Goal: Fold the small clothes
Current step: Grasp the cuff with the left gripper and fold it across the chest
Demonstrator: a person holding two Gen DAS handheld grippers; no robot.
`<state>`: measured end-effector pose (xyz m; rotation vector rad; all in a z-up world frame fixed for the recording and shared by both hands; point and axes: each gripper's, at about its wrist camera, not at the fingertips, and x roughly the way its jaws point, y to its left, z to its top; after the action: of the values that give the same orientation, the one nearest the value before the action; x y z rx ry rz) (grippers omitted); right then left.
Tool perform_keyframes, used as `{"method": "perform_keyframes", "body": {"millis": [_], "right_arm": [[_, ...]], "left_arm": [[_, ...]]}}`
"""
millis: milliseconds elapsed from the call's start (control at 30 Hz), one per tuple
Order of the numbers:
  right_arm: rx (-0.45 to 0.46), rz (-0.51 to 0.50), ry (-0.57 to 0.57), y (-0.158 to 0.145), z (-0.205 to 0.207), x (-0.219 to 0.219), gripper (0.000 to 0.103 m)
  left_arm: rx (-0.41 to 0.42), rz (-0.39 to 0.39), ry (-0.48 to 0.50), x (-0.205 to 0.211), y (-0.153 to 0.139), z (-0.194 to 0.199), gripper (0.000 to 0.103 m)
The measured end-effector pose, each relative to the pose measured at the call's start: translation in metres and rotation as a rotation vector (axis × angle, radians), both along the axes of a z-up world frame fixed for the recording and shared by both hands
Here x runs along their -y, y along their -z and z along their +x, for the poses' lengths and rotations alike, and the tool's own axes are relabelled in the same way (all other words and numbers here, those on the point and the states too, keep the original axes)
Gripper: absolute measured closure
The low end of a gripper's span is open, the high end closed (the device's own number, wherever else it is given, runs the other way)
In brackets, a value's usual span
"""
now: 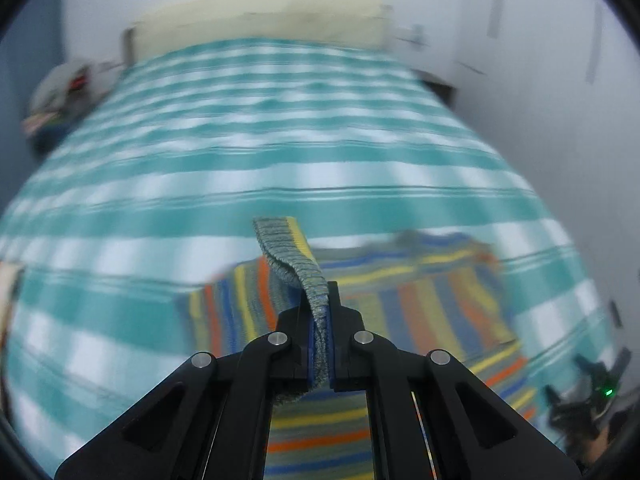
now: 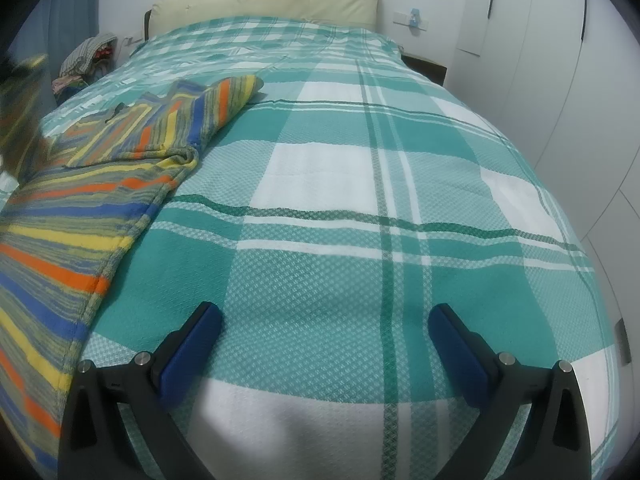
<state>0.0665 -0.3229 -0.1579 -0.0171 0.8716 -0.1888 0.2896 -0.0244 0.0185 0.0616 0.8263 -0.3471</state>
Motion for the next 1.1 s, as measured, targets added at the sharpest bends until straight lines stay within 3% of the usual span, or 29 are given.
{"method": "perform_keyframes", "body": {"millis": [100, 133, 167, 333, 467, 600, 733, 833, 900, 933, 1100], "right_arm": [[0.002, 0.001, 0.0, 0.0, 0.0, 0.0, 0.001], [0.002, 0.001, 0.0, 0.0, 0.0, 0.0, 0.001], [0.002, 0.001, 0.0, 0.0, 0.0, 0.0, 0.001], [0.004, 0.011, -0.001, 0.0, -0.001, 0.001, 0.001], [-0.002, 0.012, -0.001, 0.0, -0.001, 0.0, 0.001], [-0.002, 0.01, 0.0, 0.0, -0.001, -0.001, 0.001], [-0.003, 0.008, 0.0, 0.0, -0.001, -0.001, 0.001], [-0.004, 0.001, 0.002, 0.0, -0.001, -0.001, 0.001], [-0.003, -0.002, 0.003, 0.0, 0.0, -0.001, 0.001], [-0.002, -0.002, 0.003, 0.0, 0.0, -0.001, 0.001], [0.0, 0.001, 0.003, 0.0, 0.0, 0.0, 0.001]], "left_arm": [[-0.103, -0.039, 0.098, 0.053, 0.039, 0.006, 0.084], [-0.145, -0.021, 0.084, 0.063, 0.05, 0.007, 0.06], [-0.169, -0.013, 0.06, 0.064, 0.057, 0.008, 0.045], [-0.189, -0.089, -0.085, 0.004, 0.06, 0.007, 0.033], [-0.156, -0.044, -0.18, -0.057, 0.058, -0.009, 0.025], [-0.186, 0.008, -0.213, -0.107, 0.081, -0.023, 0.025], [-0.224, -0.066, -0.204, -0.122, 0.101, -0.023, 0.028], [-0.271, -0.137, -0.16, -0.111, 0.114, -0.011, 0.033], [-0.314, -0.158, -0.154, -0.102, 0.126, -0.001, 0.062], [-0.332, -0.155, -0.165, -0.1, 0.134, 0.002, 0.096], [-0.282, -0.155, -0.265, -0.121, 0.135, -0.005, 0.099]]}}
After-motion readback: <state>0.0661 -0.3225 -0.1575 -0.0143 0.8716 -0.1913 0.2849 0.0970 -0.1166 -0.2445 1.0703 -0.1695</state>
